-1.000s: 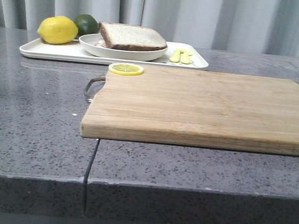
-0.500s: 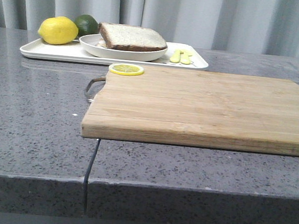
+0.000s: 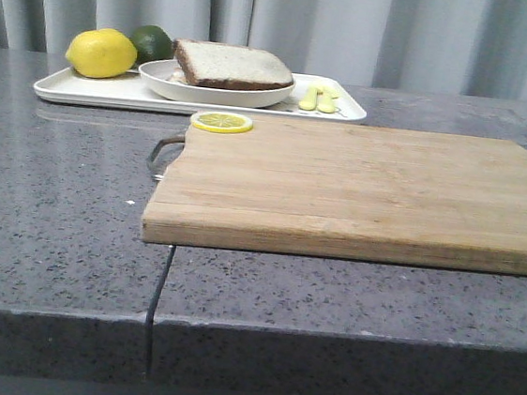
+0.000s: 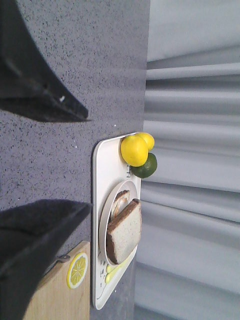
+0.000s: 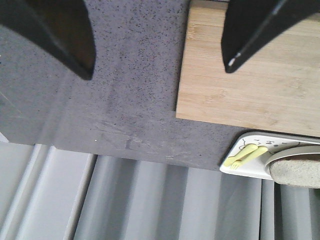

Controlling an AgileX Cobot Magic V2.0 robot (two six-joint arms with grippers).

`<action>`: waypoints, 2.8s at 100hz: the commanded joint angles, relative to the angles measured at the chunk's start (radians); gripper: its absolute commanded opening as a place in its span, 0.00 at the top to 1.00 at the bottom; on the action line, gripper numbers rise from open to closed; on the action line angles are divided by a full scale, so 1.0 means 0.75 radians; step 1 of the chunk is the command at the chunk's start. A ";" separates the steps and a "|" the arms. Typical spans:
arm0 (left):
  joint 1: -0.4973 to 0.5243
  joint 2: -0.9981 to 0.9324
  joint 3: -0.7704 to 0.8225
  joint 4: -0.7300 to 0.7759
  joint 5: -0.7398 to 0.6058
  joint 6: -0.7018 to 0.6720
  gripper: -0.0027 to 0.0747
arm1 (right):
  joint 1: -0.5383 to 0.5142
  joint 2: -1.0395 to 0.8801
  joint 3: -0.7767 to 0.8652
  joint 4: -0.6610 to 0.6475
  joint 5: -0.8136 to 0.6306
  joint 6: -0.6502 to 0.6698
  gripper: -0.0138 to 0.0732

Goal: Place bread and move sandwich to tray

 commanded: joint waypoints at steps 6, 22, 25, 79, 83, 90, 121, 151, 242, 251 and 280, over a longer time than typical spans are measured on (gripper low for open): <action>-0.007 0.011 -0.035 -0.017 -0.096 0.001 0.74 | -0.005 0.017 -0.028 -0.016 -0.102 -0.012 0.57; -0.007 0.011 -0.035 -0.017 -0.098 0.001 0.99 | -0.005 0.017 -0.028 -0.016 -0.102 -0.012 0.89; -0.007 0.011 -0.035 -0.017 -0.098 0.001 0.99 | -0.005 0.017 -0.028 -0.016 -0.102 -0.010 0.93; -0.007 0.011 -0.035 -0.026 -0.098 0.001 0.99 | -0.005 0.017 -0.028 -0.016 -0.102 -0.011 0.92; -0.007 0.011 -0.035 -0.026 -0.098 0.001 0.99 | -0.005 0.017 -0.028 -0.016 -0.102 -0.011 0.92; -0.007 0.011 -0.035 -0.026 -0.098 0.001 0.99 | -0.005 0.017 -0.028 -0.016 -0.102 -0.011 0.92; -0.007 0.011 -0.035 -0.018 -0.098 0.001 0.99 | -0.005 0.017 -0.028 -0.016 -0.102 -0.011 0.92; -0.007 -0.010 0.068 0.357 -0.107 -0.076 0.99 | -0.005 0.017 -0.028 -0.016 -0.102 -0.011 0.92; -0.007 -0.198 0.374 0.379 -0.179 -0.180 0.99 | -0.005 0.017 -0.027 -0.016 -0.100 -0.011 0.92; -0.007 -0.198 0.374 0.379 -0.179 -0.180 0.99 | -0.005 0.017 -0.027 -0.016 -0.100 -0.011 0.92; -0.007 -0.198 0.374 0.379 -0.179 -0.180 0.99 | -0.005 0.017 -0.027 -0.016 -0.100 -0.011 0.92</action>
